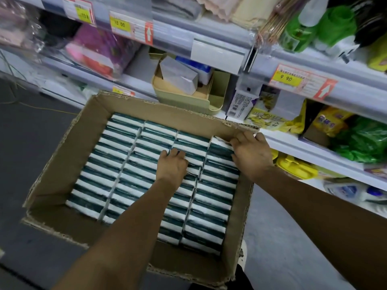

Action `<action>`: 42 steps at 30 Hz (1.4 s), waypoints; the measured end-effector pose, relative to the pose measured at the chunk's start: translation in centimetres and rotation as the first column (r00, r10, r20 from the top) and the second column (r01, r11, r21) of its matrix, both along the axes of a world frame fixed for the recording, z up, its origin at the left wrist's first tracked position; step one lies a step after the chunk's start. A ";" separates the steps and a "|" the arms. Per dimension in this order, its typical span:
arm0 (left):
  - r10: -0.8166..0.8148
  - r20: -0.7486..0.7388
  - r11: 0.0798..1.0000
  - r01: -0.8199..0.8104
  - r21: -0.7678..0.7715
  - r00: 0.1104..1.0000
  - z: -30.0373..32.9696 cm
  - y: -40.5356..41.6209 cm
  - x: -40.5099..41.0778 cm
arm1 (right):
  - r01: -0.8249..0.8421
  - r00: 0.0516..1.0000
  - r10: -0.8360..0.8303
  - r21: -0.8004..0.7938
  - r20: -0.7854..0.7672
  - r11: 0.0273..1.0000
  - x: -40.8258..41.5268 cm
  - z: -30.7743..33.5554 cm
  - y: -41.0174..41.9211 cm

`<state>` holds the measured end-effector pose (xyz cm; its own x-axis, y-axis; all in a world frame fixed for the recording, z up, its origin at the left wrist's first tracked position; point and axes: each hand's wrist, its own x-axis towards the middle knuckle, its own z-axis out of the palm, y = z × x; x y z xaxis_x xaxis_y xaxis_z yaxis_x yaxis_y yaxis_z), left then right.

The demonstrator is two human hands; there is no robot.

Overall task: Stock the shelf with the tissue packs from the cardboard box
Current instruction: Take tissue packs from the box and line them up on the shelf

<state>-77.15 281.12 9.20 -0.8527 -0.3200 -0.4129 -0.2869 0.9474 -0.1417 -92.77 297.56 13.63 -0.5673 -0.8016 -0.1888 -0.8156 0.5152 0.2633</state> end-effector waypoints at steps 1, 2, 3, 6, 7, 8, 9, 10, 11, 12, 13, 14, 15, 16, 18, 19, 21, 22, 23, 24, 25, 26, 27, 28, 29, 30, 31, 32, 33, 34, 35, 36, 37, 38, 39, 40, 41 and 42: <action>-0.019 -0.019 1.000 0.019 0.005 1.000 0.2 -0.1 0.0 | -0.001 1.000 0.002 -0.032 0.024 1.000 0.0 0.1 0.1; -0.035 -0.048 0.999 0.036 0.017 0.998 0.6 -0.3 0.0 | 0.000 0.999 0.003 -0.072 0.044 0.997 0.0 0.3 0.1; -0.049 -0.079 0.998 0.051 0.035 0.996 1.0 -0.5 0.2 | 0.008 0.998 -0.001 -0.117 0.063 0.993 -0.1 0.7 0.2; -0.051 -0.154 0.993 0.067 0.100 0.987 2.9 -1.1 0.7 | 0.143 0.975 -0.098 -0.225 0.199 0.964 -0.1 2.7 0.4; -0.011 -0.191 0.989 0.039 0.140 0.982 3.7 -1.2 0.9 | 0.204 0.958 -0.139 -0.257 0.251 0.945 -0.1 3.6 0.5; 0.051 -0.229 0.982 -0.007 0.188 0.972 4.8 -1.3 1.1 | 0.261 0.938 -0.171 -0.288 0.302 0.921 0.1 4.6 0.7; 0.126 -0.262 0.969 -0.062 0.239 0.957 6.0 -1.2 1.2 | 0.315 0.914 -0.195 -0.316 0.356 0.895 0.3 5.5 1.0; 0.200 -0.288 0.951 -0.114 0.289 0.937 7.3 -1.1 1.3 | 0.369 0.884 -0.216 -0.336 0.414 0.867 0.5 6.5 1.4; 0.275 -0.300 0.922 -0.162 0.352 0.913 8.5 -0.8 1.4 | 0.425 0.847 -0.230 -0.352 0.479 0.834 0.8 7.5 1.8; 0.353 -0.306 0.880 -0.203 0.429 0.884 9.7 -0.6 1.5 | 0.481 0.803 -0.236 -0.362 0.547 0.798 1.1 8.6 2.4; 0.435 -0.304 0.825 -0.241 0.511 0.848 10.8 -0.2 1.6 | 0.534 0.754 -0.231 -0.369 0.615 0.761 1.3 9.5 2.9; 0.513 -0.293 0.763 -0.272 0.587 0.807 11.8 0.2 1.8 | 0.581 0.706 -0.223 -0.371 0.672 0.724 1.6 10.6 3.5; 0.578 -0.288 0.704 -0.288 0.649 0.764 12.8 0.6 1.9 | 0.622 0.667 -0.217 -0.373 0.713 0.688 1.9 11.6 4.2; 0.634 -0.284 0.649 -0.296 0.700 0.719 13.9 1.2 1.9 | 0.652 0.642 -0.216 -0.376 0.735 0.658 2.1 12.7 4.9; 0.707 -0.271 0.561 -0.285 0.777 0.653 16.3 2.5 1.7 | 0.685 0.622 -0.203 -0.400 0.756 0.609 2.5 15.1 6.5; 0.729 -0.265 0.523 -0.264 0.810 0.632 17.6 3.3 1.4 | 0.699 0.614 -0.191 -0.415 0.766 0.583 2.6 16.2 7.4; 0.754 -0.266 0.464 -0.201 0.862 0.601 20.3 5.0 0.7 | 0.718 0.605 -0.171 -0.440 0.777 0.539 2.6 18.8 9.2; 0.769 -0.253 0.428 -0.180 0.886 0.587 21.9 5.9 0.3 | 0.719 0.609 -0.152 -0.460 0.779 0.521 2.5 20.0 10.2; 0.787 -0.229 0.381 -0.160 0.911 0.573 23.3 7.0 -0.2 | 0.717 0.617 -0.128 -0.487 0.776 0.498 2.4 21.3 11.2; 0.805 -0.199 0.329 -0.142 0.933 0.560 24.7 8.0 -0.8 | 0.716 0.625 -0.108 -0.513 0.773 0.474 2.1 22.6 12.3; 0.818 -0.171 0.281 -0.122 0.952 0.550 25.9 9.0 -1.3 | 0.716 0.631 -0.092 -0.533 0.770 0.450 1.9 23.9 13.5; 0.825 -0.155 0.243 -0.095 0.965 0.543 27.2 10.0 -1.9 | 0.717 0.636 -0.083 -0.548 0.767 0.431 1.6 25.3 14.8; 0.824 -0.153 0.222 -0.062 0.973 0.546 28.3 10.9 -2.5 | 0.714 0.645 -0.075 -0.565 0.761 0.414 1.4 26.6 16.0; 0.817 -0.154 0.209 -0.037 0.977 0.556 29.3 11.9 -3.1 | 0.709 0.656 -0.070 -0.582 0.751 0.398 1.2 27.9 17.4; 0.803 -0.166 0.214 -0.018 0.977 0.573 30.2 12.9 -3.6 | 0.703 0.669 -0.067 -0.601 0.740 0.380 0.9 29.1 18.7; 0.786 -0.185 0.227 0.003 0.974 0.590 31.3 14.0 -4.2 | 0.695 0.684 -0.067 -0.622 0.726 0.359 0.7 30.1 20.2; 0.767 -0.210 0.247 0.024 0.969 0.607 32.4 15.2 -4.7 | 0.687 0.699 -0.065 -0.644 0.712 0.338 0.5 31.0 21.7; 0.751 -0.235 0.265 0.044 0.963 0.618 33.3 16.5 -5.4 | 0.681 0.710 -0.068 -0.660 0.701 0.317 0.3 31.8 23.3; 0.733 -0.257 0.287 0.057 0.956 0.630 34.1 17.8 -6.1 | 0.678 0.717 -0.067 -0.672 0.694 0.298 0.0 32.8 24.9; 0.723 -0.270 0.298 0.065 0.952 0.636 34.6 18.7 -6.6 | 0.680 0.717 -0.062 -0.677 0.694 0.281 -0.2 33.5 26.0; 0.711 -0.281 0.301 0.083 0.950 0.645 35.3 20.1 -7.2 | 0.676 0.723 -0.057 -0.690 0.688 0.259 -0.6 34.3 27.8; 0.699 -0.290 0.293 0.107 0.950 0.653 36.1 21.9 -7.8 | 0.666 0.735 -0.050 -0.707 0.676 0.237 -1.0 35.3 29.8; 0.688 -0.294 0.289 0.122 0.950 0.664 36.8 23.6 -8.4 | 0.657 0.745 -0.047 -0.721 0.665 0.220 -1.3 36.2 31.7; 0.677 -0.304 0.287 0.141 0.948 0.670 37.5 25.4 -9.1 | 0.647 0.756 -0.051 -0.734 0.652 0.207 -1.8 37.0 33.8; 0.667 -0.315 0.281 0.163 0.946 0.675 38.3 27.3 -9.8 | 0.636 0.767 -0.055 -0.746 0.640 0.198 -2.3 37.8 35.8; 0.661 -0.322 0.269 0.186 0.945 0.678 39.2 29.2 -10.5 | 0.627 0.775 -0.060 -0.755 0.629 0.193 -2.8 38.5 37.7; 0.658 -0.324 0.253 0.207 0.945 0.679 39.9 31.0 -11.2 | 0.619 0.782 -0.063 -0.762 0.619 0.190 -3.2 39.2 39.6; 0.657 -0.324 0.236 0.223 0.946 0.681 40.7 32.9 -12.0 | 0.610 0.790 -0.074 -0.769 0.609 0.190 -3.7 39.8 41.5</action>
<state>-89.11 313.97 49.95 -0.9398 -0.3402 -0.0320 -0.0831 0.1366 0.9871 -96.45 339.02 53.47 -0.9263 -0.2951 0.2345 -0.3454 0.4155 -0.8414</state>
